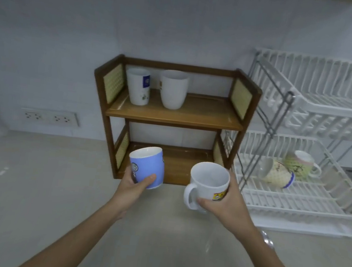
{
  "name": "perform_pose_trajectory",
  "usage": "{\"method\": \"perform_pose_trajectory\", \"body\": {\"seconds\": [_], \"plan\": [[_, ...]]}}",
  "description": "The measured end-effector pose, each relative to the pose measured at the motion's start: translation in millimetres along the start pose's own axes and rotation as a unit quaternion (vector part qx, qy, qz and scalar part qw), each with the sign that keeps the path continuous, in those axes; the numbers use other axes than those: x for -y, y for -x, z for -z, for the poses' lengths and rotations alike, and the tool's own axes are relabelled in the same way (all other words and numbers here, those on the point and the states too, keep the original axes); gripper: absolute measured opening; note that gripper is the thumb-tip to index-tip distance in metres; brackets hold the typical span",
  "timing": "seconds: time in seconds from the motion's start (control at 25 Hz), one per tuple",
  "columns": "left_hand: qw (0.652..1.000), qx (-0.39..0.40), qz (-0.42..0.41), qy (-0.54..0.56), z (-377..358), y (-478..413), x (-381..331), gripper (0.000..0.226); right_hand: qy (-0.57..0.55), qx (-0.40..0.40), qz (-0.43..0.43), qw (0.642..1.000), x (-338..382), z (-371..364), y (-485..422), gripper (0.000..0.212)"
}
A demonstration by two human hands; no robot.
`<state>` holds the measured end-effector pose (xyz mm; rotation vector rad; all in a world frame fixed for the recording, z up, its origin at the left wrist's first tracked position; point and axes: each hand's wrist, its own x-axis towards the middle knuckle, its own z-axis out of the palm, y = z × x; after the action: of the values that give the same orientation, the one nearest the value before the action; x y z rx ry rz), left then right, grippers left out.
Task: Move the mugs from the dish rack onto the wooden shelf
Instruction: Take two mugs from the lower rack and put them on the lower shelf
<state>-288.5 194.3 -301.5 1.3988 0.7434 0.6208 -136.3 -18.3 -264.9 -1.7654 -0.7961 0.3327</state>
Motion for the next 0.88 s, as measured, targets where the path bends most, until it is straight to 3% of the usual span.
{"method": "perform_pose_trajectory", "body": {"seconds": [0.2,0.4,0.72,0.88], "plan": [[0.991,-0.102,0.007,-0.091,6.8,-56.0,17.0,0.074,0.044,-0.036,-0.075,0.996,-8.4,-77.2,-77.8,0.085],[0.977,-0.145,0.023,-0.155,8.4,-100.3,38.9,0.091,0.071,-0.025,-0.119,0.990,-36.5,-120.0,-141.6,0.090],[0.972,-0.170,0.024,-0.161,3.8,-139.3,65.8,0.095,0.075,-0.058,-0.152,0.984,-70.0,-150.5,-177.1,0.085],[0.940,-0.200,0.044,-0.272,1.8,-137.5,72.0,0.102,0.056,-0.067,-0.153,0.984,-75.2,-149.9,-179.4,0.082]]}}
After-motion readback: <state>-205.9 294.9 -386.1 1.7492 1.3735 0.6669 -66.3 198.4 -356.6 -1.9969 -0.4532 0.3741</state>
